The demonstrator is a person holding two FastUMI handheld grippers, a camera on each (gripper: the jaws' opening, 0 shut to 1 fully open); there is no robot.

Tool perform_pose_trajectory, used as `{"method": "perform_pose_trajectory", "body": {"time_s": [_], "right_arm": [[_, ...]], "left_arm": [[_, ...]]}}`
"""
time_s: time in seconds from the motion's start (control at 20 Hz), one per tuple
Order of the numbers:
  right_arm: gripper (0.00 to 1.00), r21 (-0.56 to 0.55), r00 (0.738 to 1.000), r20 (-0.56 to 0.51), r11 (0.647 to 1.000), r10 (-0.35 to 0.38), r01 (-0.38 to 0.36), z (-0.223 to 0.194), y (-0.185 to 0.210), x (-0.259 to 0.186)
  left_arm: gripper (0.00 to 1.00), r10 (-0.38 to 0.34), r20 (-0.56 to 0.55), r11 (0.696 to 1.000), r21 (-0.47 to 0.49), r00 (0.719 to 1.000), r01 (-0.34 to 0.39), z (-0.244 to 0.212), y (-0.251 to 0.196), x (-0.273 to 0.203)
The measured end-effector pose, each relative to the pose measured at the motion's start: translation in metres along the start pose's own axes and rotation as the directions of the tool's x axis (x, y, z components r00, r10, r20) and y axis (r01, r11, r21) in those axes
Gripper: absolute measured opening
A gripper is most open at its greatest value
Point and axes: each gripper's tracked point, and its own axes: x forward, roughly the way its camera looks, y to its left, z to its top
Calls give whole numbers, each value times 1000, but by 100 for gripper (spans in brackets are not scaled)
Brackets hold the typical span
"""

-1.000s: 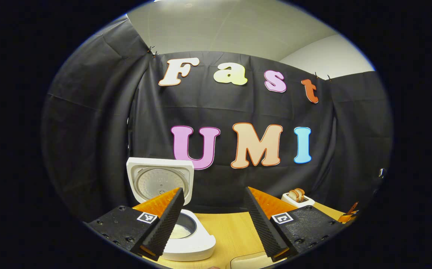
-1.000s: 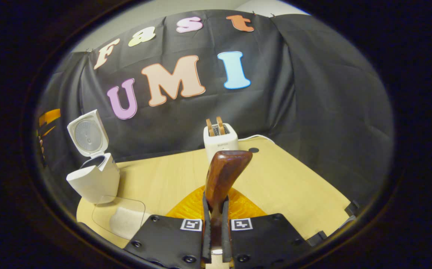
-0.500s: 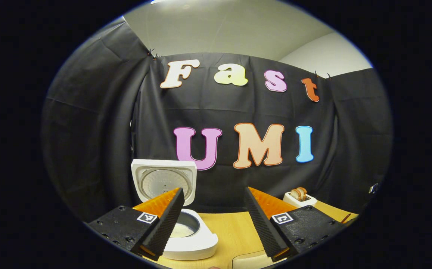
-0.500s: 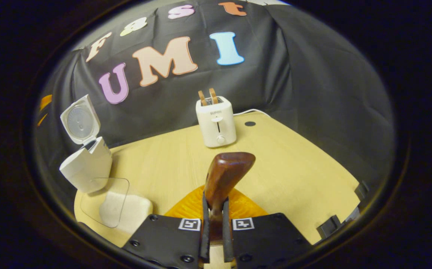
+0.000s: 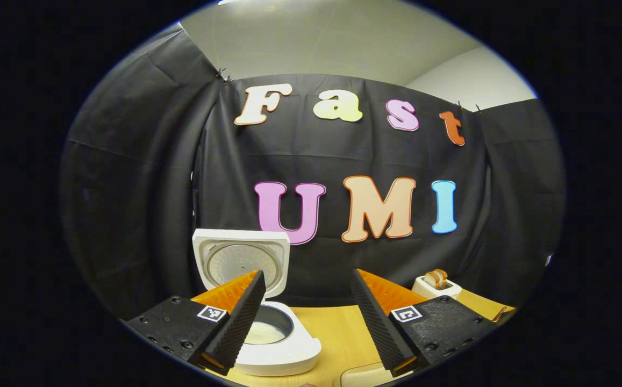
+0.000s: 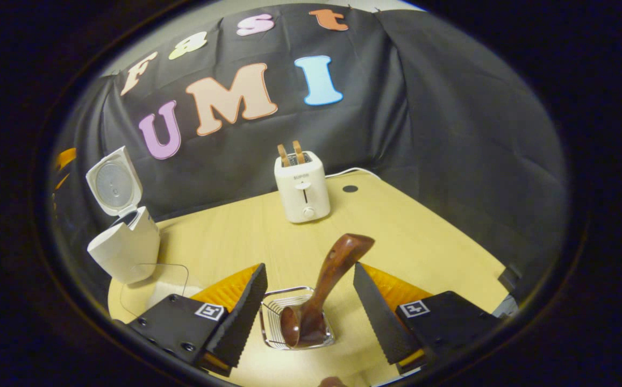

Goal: Close the left gripper, press the button to open the rice cooker; take a wooden spoon from the chopstick holder with the right hand, scoop a spoonful of rice and pour it into the rice cooker, then put the wooden spoon back into the chopstick holder.

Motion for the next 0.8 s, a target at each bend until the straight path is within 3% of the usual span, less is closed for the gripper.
{"method": "perform_pose_trajectory", "body": {"time_s": [0.25, 0.5, 0.8], "right_arm": [[100, -5, 998, 56, 999, -33, 33, 25, -13, -27], [100, 12, 989, 132, 997, -73, 72, 55, -26, -55], [100, -10, 981, 154, 993, -115, 118, 53, -28, -76]], "left_arm": [[94, 51, 12, 998, 23, 999, -52, 15, 35, 29], [94, 110, -8, 994, -20, 994, -110, 25, 77, 66], [92, 119, 28, 993, 10, 992, -120, 49, 106, 111]]}}
